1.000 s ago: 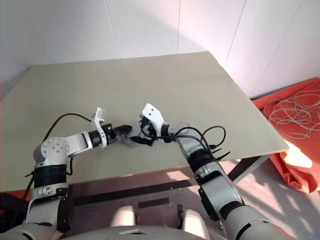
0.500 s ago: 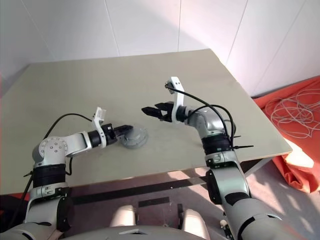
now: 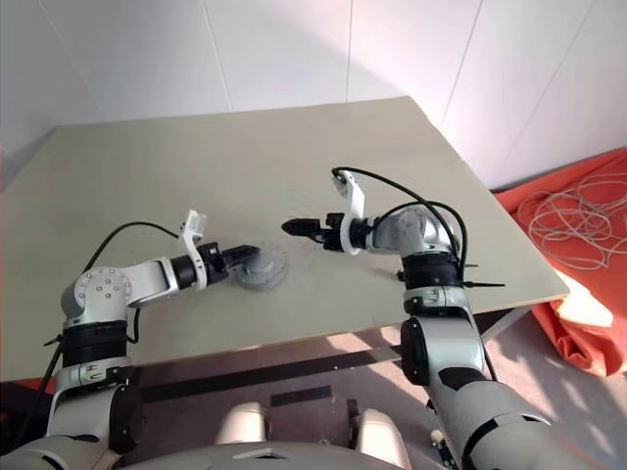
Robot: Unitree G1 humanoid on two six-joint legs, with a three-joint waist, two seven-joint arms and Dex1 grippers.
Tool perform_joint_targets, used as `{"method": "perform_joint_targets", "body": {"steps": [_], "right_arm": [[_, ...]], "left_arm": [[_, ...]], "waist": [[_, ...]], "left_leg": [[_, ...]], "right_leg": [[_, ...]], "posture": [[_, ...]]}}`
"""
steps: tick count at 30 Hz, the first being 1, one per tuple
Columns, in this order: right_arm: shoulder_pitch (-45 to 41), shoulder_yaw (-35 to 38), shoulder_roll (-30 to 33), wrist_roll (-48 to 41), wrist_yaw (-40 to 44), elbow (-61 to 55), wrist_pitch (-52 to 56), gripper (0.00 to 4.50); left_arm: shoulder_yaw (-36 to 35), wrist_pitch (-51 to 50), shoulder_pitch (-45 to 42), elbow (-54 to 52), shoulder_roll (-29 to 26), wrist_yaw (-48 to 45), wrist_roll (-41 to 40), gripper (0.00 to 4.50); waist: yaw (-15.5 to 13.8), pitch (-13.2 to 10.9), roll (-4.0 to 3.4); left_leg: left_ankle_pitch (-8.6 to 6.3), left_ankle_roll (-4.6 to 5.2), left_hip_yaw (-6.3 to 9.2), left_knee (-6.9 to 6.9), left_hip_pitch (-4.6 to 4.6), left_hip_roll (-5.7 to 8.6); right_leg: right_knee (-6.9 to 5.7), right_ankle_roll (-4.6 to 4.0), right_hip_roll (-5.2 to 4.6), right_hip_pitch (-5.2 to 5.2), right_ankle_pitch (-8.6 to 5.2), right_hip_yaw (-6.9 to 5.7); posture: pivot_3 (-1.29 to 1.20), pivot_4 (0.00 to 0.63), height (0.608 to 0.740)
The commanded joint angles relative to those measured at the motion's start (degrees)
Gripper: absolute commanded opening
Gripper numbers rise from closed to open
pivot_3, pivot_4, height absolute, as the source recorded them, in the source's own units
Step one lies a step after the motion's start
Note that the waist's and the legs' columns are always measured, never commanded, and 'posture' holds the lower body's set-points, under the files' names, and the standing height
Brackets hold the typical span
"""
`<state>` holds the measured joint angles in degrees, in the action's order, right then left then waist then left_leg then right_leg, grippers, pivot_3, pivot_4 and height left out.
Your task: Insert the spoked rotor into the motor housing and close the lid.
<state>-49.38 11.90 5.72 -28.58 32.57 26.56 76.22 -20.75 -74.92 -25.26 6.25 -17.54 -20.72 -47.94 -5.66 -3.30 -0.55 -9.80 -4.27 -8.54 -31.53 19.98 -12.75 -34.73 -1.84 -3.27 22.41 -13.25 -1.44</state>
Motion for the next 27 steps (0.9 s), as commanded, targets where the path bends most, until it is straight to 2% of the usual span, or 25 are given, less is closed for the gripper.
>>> {"method": "perform_joint_targets", "body": {"steps": [1,14,27], "right_arm": [[-1.0,2.6,-1.7,-1.6,-3.2,0.0,1.2,4.49],[1.8,0.0,-2.6,-0.7,-5.0,2.0,-0.8,4.49],[2.2,0.4,-7.5,-2.5,-5.3,3.2,-0.8,4.49]], "left_arm": [[0.7,-1.2,0.9,0.7,-1.0,1.2,1.5,0.00],[0.3,-0.8,1.2,0.4,-1.2,1.5,1.6,0.00],[-0.1,-0.6,1.3,0.3,-1.6,1.7,1.6,0.00]], "waist": [[0.0,0.0,0.00],[-0.1,0.0,0.01],[0.0,0.0,0.03]], "left_leg": [[0.00,0.00,0.00,0.00,-0.01,0.00],[0.04,-0.08,0.01,0.00,-0.04,-0.01],[0.06,-0.10,0.02,-0.01,-0.07,-0.01]], "right_leg": [[-0.01,0.00,0.00,0.00,0.00,0.00],[-0.05,0.02,0.00,-0.04,0.01,-0.01],[-0.10,0.02,0.00,-0.06,0.01,-0.01]], "posture": [[0.00,0.000,0.740],[0.00,0.000,0.740],[0.00,0.000,0.740]]}}
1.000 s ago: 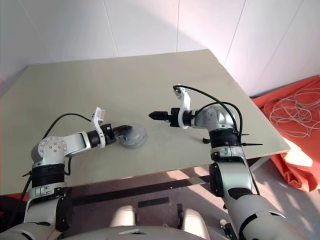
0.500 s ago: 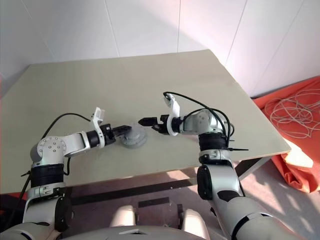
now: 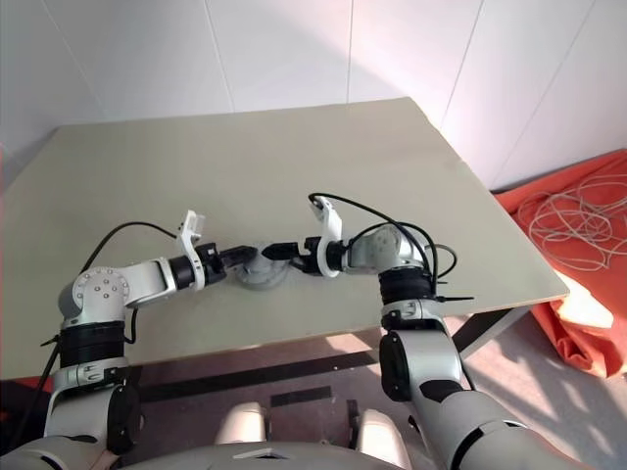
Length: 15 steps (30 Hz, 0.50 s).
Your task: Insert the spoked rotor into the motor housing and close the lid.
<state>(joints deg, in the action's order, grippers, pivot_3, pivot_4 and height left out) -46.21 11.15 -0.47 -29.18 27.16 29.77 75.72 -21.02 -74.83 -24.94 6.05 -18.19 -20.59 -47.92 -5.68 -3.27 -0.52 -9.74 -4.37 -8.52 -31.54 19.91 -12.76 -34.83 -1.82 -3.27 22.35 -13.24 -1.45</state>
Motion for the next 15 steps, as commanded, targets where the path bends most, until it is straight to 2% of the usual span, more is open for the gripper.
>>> {"method": "perform_joint_targets", "body": {"steps": [1,9,15], "right_arm": [[-1.2,1.5,-1.9,-2.1,-0.1,0.5,-0.6,4.49],[-4.2,6.1,-6.4,-4.2,-1.0,3.4,-1.3,4.49],[-5.9,7.4,-7.6,-3.6,-1.5,5.0,-2.4,4.49]], "left_arm": [[0.1,-0.6,1.0,0.5,-1.0,1.5,1.6,0.00],[-0.1,-0.4,1.1,0.3,-1.0,1.8,1.7,0.00],[-0.2,0.0,1.1,0.4,-1.1,2.0,1.8,0.00]], "waist": [[0.1,0.0,0.00],[0.3,0.0,0.00],[0.3,0.0,0.02]], "left_leg": [[0.00,0.00,0.00,0.00,-0.01,0.00],[0.04,-0.06,0.00,0.00,-0.07,-0.04],[0.04,-0.07,0.00,0.00,-0.08,-0.05]], "right_leg": [[-0.01,0.00,0.00,0.00,0.00,0.00],[-0.09,-0.01,0.03,0.01,0.00,0.00],[-0.10,-0.01,0.03,0.01,0.00,0.00]], "posture": [[0.00,0.000,0.740],[0.00,0.000,0.740],[0.00,0.000,0.740]]}}
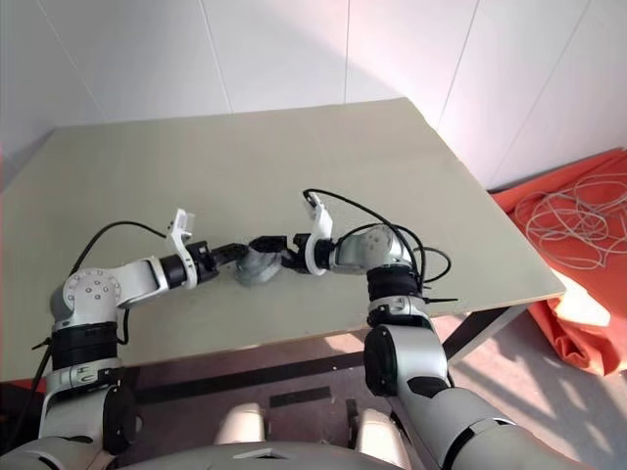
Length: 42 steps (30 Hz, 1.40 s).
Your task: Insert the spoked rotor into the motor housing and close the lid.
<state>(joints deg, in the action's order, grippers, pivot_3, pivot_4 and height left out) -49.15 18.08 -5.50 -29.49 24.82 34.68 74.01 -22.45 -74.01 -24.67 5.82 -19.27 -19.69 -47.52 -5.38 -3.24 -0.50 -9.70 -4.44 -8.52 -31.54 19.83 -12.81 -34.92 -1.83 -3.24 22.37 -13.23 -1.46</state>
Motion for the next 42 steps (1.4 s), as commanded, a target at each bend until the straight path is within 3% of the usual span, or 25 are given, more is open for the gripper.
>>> {"method": "perform_joint_targets", "body": {"steps": [1,8,12,17,21,37,42], "right_arm": [[-3.0,0.2,-2.6,-3.0,0.8,0.3,-1.1,4.49],[-2.2,-1.2,-1.2,-1.6,1.0,1.0,-3.0,4.49],[-2.1,-2.0,-1.0,-1.4,0.9,1.0,-3.4,3.63],[-2.1,-2.9,-0.5,-1.4,1.5,0.8,-4.1,1.95],[-2.2,-3.2,-0.4,-1.4,1.7,1.1,-4.5,1.23],[-2.9,-2.2,0.2,-1.3,1.0,2.9,-6.1,1.16],[-4.0,0.3,0.6,-1.8,-0.1,6.0,-7.4,1.16]], "left_arm": [[1.2,-0.8,0.8,0.6,0.0,1.1,1.4,0.00],[1.3,-0.4,0.8,0.8,0.0,1.1,1.5,0.00],[1.3,-0.2,0.5,1.2,-0.1,1.1,1.6,0.00],[1.6,0.2,0.4,1.4,-0.2,0.9,1.7,0.00],[1.7,0.3,0.4,1.4,-0.2,0.8,1.8,0.00],[1.4,2.3,0.5,1.0,0.1,-0.2,2.3,0.00],[-3.7,5.2,-0.3,-0.6,2.1,-1.2,-1.9,0.00]], "waist": [[0.0,0.0,0.01],[0.0,0.0,0.01],[-0.1,0.0,0.01],[-0.1,0.0,0.00],[-0.1,0.0,-0.01],[-0.1,0.0,-0.01],[-0.1,0.0,0.00]], "left_leg": [[0.00,0.00,0.00,0.00,0.00,0.00],[0.00,0.00,0.00,0.00,0.00,0.00],[0.00,0.00,0.00,0.00,0.01,0.00],[0.00,0.00,0.01,0.00,0.03,0.00],[0.00,0.00,0.02,-0.02,0.00,0.01],[0.00,0.00,0.02,-0.02,-0.02,0.01],[0.00,0.00,0.02,-0.04,0.03,0.00]], "right_leg": [[0.00,0.00,0.00,0.00,0.00,0.00],[-0.01,0.00,0.01,0.00,0.00,-0.01],[-0.01,0.00,0.01,0.00,0.00,-0.01],[0.00,0.00,0.01,0.02,0.00,-0.01],[0.00,0.00,-0.01,-0.03,0.00,-0.02],[-0.01,0.00,0.00,-0.04,0.00,-0.02],[-0.02,-0.01,0.00,-0.02,0.01,-0.03]], "posture": [[0.00,0.000,0.740],[0.00,0.000,0.740],[0.00,0.000,0.740],[0.00,0.000,0.740],[0.00,0.000,0.740],[0.00,0.000,0.740],[0.00,0.000,0.740]]}}
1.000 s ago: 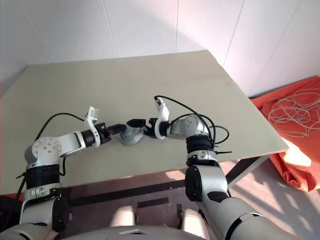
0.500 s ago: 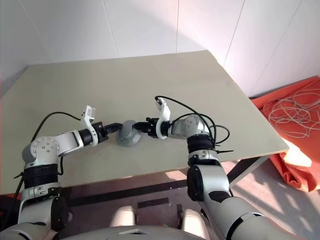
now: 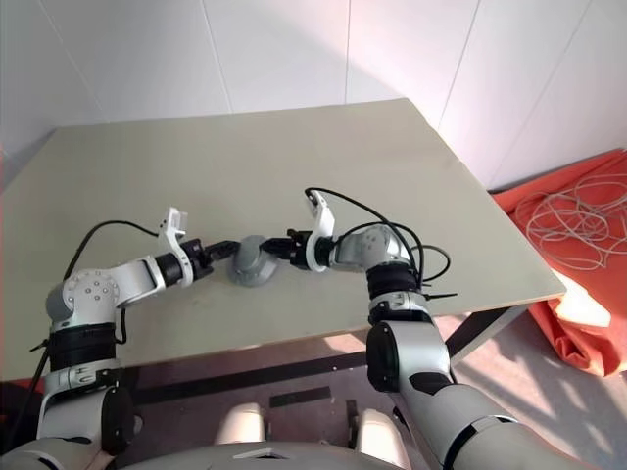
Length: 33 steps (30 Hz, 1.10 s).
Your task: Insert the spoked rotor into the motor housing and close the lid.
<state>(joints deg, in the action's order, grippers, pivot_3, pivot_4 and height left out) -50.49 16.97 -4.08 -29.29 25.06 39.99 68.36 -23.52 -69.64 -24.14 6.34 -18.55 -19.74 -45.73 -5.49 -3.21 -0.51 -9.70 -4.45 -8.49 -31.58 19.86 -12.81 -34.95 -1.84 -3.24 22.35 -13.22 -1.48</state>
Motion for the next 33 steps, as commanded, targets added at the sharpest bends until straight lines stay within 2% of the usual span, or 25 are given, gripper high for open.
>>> {"method": "perform_joint_targets", "body": {"steps": [1,7,12,17,28,33], "right_arm": [[-2.9,1.8,-0.8,-2.2,-0.4,1.1,-1.8,1.16],[-4.5,4.3,-0.8,-2.8,-1.4,3.7,-2.8,1.16],[-6.7,11.1,-1.1,-5.9,-5.3,8.1,-4.7,1.16],[-8.6,15.6,-1.0,-8.5,-7.9,10.9,-7.6,1.16],[-10.0,19.5,-1.0,-12.6,-8.9,10.5,-12.2,1.16],[-10.7,20.6,-1.2,-17.2,-6.3,7.2,-10.6,1.16]], "left_arm": [[-3.8,0.9,-1.1,-1.2,1.8,-1.2,-4.8,0.00],[-12.4,4.3,-2.9,0.8,3.3,-0.9,-12.3,0.00],[-16.5,6.7,-3.5,1.5,4.6,1.3,-17.4,0.00],[-17.6,8.6,-3.2,1.7,5.8,5.0,-20.0,0.00],[-18.3,11.3,-1.5,4.0,7.2,13.1,-23.4,0.00],[-17.2,11.0,-0.4,3.6,7.9,15.6,-25.4,0.00]], "waist": [[0.0,0.0,0.00],[0.0,0.0,0.02],[-0.1,0.0,0.07],[-0.3,-0.1,0.21],[-0.3,-0.2,0.34],[-0.4,-0.3,0.44]], "left_leg": [[0.00,0.00,0.01,-0.03,0.04,0.00],[0.01,-0.01,0.01,-0.07,0.14,-0.03],[0.00,0.00,0.01,-0.15,0.24,0.00],[0.00,0.01,0.02,-0.17,0.42,-0.01],[-0.08,0.13,0.08,-0.61,0.92,-0.07],[-0.08,0.13,0.11,-0.73,1.00,-0.08]], "right_leg": [[-0.01,0.00,0.00,0.03,0.00,-0.01],[-0.14,-0.03,0.03,0.19,0.00,-0.01],[-0.14,-0.02,0.00,0.23,0.01,0.00],[-0.15,-0.01,0.01,0.37,0.02,-0.02],[-0.28,0.20,0.01,0.70,0.14,-0.10],[-0.42,0.20,0.00,0.76,0.15,-0.11]], "posture": [[0.00,0.000,0.740],[0.00,0.000,0.740],[0.00,0.000,0.740],[0.00,0.000,0.740],[0.00,0.000,0.740],[0.00,0.000,0.740]]}}
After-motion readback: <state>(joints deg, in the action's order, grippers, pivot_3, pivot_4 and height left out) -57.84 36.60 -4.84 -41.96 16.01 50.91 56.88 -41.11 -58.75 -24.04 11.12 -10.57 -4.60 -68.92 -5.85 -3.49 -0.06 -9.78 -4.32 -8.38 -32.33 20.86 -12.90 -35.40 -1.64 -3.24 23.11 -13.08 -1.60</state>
